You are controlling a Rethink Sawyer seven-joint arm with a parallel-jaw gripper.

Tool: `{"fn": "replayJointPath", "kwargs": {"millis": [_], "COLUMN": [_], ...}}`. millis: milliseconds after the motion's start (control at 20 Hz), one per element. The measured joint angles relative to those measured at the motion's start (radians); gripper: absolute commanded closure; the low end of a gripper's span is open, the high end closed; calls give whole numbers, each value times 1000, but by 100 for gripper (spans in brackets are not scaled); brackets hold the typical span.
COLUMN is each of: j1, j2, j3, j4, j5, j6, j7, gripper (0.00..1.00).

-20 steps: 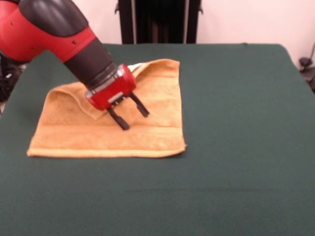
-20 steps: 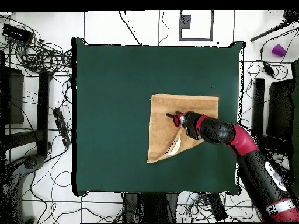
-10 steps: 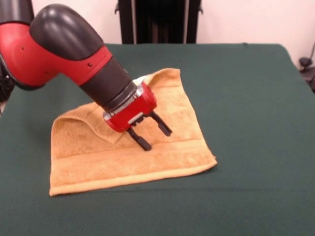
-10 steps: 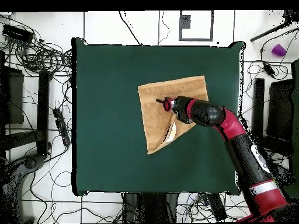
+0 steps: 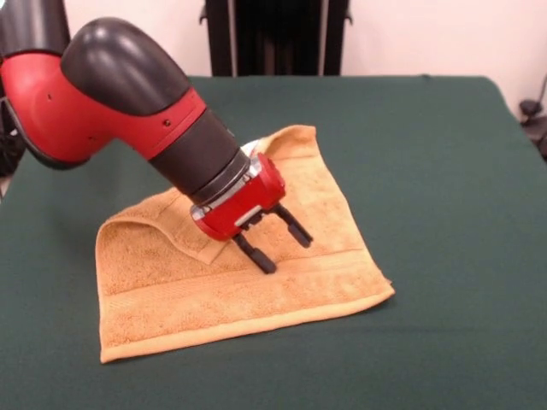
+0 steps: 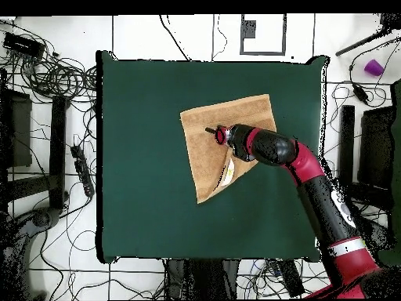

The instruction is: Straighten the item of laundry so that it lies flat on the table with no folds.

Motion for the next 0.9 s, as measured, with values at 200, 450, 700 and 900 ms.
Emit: {"fn": "replayJointPath", "kwargs": {"millis": [200,450,700,900], "j1": [2,-21,-65,-88], "j2": [-47,-152,-266,-295], "j3": [-1,5,8,4], "j4": [40,157,276,297], "j5": [2,43,111,121], "j6": [0,0,0,0], "j7": [0,0,0,0], "gripper": [0,0,0,0]}}
